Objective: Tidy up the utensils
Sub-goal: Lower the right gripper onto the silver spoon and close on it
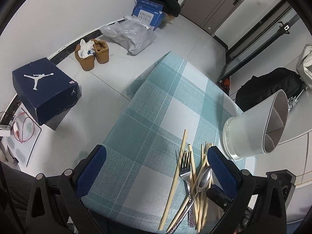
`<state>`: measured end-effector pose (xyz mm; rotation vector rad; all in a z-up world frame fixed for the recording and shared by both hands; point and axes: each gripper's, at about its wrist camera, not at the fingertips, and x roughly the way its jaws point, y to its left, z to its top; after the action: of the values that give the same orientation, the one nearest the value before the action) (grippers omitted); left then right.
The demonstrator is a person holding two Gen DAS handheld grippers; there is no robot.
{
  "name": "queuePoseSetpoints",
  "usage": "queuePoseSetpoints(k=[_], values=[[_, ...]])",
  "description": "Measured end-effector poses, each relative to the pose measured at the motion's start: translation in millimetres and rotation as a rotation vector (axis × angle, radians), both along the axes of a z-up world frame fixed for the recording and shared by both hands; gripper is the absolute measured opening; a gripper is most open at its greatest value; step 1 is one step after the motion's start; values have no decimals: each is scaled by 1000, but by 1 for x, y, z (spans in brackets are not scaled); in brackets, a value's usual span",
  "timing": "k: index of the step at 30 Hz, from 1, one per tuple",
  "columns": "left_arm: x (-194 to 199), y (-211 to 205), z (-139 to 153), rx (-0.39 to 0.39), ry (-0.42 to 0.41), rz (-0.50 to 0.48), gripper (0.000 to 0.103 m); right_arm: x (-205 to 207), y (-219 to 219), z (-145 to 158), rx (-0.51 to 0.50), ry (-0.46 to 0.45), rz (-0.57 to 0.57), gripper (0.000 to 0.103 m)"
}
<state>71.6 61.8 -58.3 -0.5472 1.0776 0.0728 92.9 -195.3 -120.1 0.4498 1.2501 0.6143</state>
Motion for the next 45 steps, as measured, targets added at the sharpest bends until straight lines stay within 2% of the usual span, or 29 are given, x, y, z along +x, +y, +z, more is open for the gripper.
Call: queuePoseSetpoints(k=[3,6,9,14,18,24,29,31,32,37,42,45], values=[[2,1,-2,-14,9,-1,102,-3,-1,6,-53,-27,-8,56],[3,2,-3,-26,16,-1,101,-9,3,14,-59,-64,8,56],[3,3,-2,-33,10,1,101,-12,10,10,-19,-29,47,56],[0,3,-1,-20,3,5,102,-10,10,0,5,24,32,54],[-2,5,0,-16,-2,17,102,-1,4,-4,-31,38,-5,44],[-4,6,4,-4,-21,27,102,1,22,4,-189,-37,8,41],[-7,7,6,7,-35,28,102,1,38,5,-304,-93,-1,31],[-8,7,6,11,-36,29,101,2,41,4,-331,-100,-2,15],[-8,8,6,11,-37,30,102,2,41,3,-343,-102,-7,12],[-12,12,5,20,-36,42,101,1,33,4,-320,-113,-21,0],[-13,14,3,23,-31,63,102,-4,32,12,-296,-171,-15,0],[-14,13,4,23,-31,66,102,-5,27,13,-284,-164,-27,3]])
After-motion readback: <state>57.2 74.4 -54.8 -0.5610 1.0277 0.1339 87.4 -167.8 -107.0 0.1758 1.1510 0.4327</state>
